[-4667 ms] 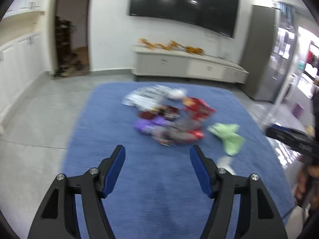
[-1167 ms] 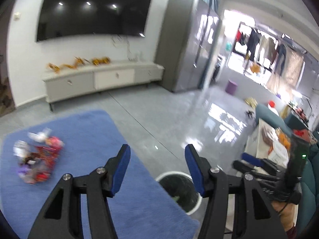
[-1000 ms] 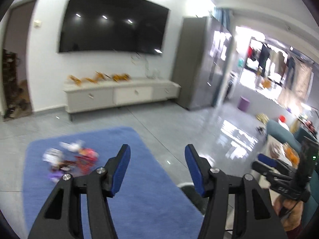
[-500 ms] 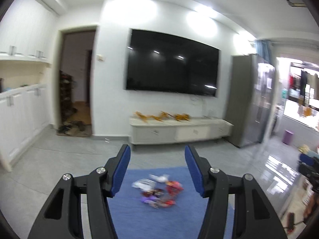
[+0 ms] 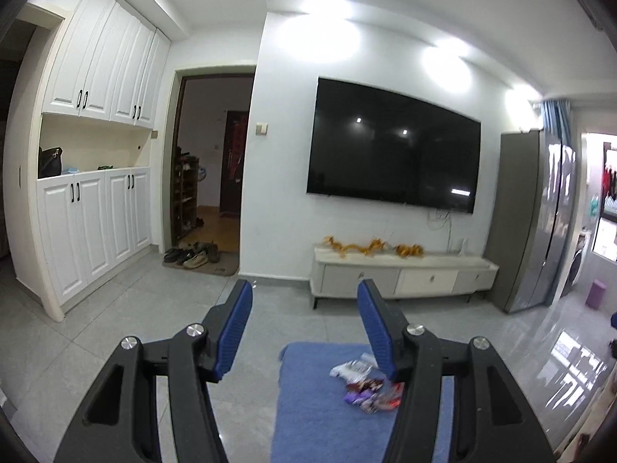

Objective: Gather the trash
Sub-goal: 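Move both open tools back to the remaining trash on the rug, then grasp the purple bag with the left tool while the right tool grasps the red wrapper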

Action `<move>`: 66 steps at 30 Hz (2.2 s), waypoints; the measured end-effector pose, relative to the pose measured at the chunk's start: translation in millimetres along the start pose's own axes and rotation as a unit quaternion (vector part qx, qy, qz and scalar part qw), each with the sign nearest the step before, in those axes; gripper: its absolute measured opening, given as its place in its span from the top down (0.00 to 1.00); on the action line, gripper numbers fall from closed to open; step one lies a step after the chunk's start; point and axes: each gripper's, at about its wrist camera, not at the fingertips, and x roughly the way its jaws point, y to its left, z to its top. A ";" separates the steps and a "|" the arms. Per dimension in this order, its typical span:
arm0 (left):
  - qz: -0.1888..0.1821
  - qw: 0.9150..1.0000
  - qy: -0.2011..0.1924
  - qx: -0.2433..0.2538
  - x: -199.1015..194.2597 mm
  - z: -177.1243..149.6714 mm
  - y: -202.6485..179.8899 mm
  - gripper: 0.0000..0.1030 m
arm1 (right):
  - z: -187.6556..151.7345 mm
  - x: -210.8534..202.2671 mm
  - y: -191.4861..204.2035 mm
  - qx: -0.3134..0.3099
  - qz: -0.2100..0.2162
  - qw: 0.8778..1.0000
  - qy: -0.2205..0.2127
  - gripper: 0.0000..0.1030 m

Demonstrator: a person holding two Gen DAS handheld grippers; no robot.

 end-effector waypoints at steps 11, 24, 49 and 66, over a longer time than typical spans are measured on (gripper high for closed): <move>-0.025 0.998 0.053 0.033 45.9 -55.4 -42.3 0.46 | -30.8 54.4 23.7 0.001 0.046 0.997 0.055 0.43; -0.121 0.979 0.161 0.032 169.8 -155.8 -120.4 0.46 | -110.4 157.1 -52.2 0.086 0.058 0.986 0.130 0.41; -0.141 0.922 0.357 -0.059 428.0 -314.5 -106.2 0.46 | -240.3 410.9 -176.6 0.227 0.041 0.943 0.240 0.41; -0.191 0.916 0.348 -0.054 395.5 -327.9 -117.9 0.67 | -273.7 439.6 -183.5 0.339 0.095 0.903 0.248 0.41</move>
